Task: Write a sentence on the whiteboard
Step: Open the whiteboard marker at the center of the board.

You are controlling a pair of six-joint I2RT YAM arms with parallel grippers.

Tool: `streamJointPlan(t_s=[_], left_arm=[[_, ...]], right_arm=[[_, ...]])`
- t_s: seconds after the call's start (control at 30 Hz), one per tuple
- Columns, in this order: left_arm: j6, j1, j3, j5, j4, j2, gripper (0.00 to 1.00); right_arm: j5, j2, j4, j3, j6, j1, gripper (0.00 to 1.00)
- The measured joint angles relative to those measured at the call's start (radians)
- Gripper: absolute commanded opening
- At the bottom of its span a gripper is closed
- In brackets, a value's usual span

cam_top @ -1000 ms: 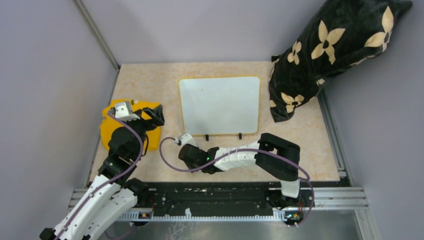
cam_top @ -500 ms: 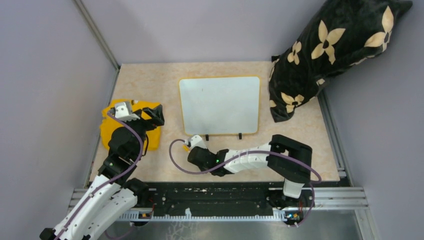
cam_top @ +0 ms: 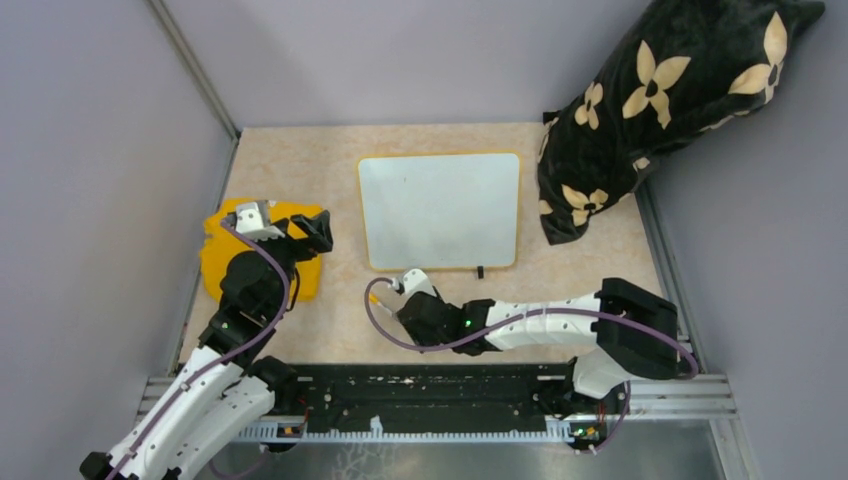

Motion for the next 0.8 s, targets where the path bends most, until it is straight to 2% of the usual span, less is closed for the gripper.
streamJointPlan(t_s=[0.07,0.17,0.33,0.8], left_arm=[[0.000,0.000,0.000,0.003,0.000,0.000,0.98],[0.000,0.000,0.000,0.006,0.000,-0.001,0.98],[0.002,0.000,0.000,0.005,0.000,-0.002,0.98],[0.005,0.000,0.000,0.000,0.000,-0.008,0.99]], right_arm=[[-0.019,-0.007,0.021,0.009,-0.018,-0.005,0.64],[-0.057,0.010,0.034,0.048,-0.045,-0.022,0.65],[-0.119,0.106,0.064,0.163,-0.090,-0.076,0.48],[-0.211,0.327,0.033,0.313,-0.187,-0.116,0.44]])
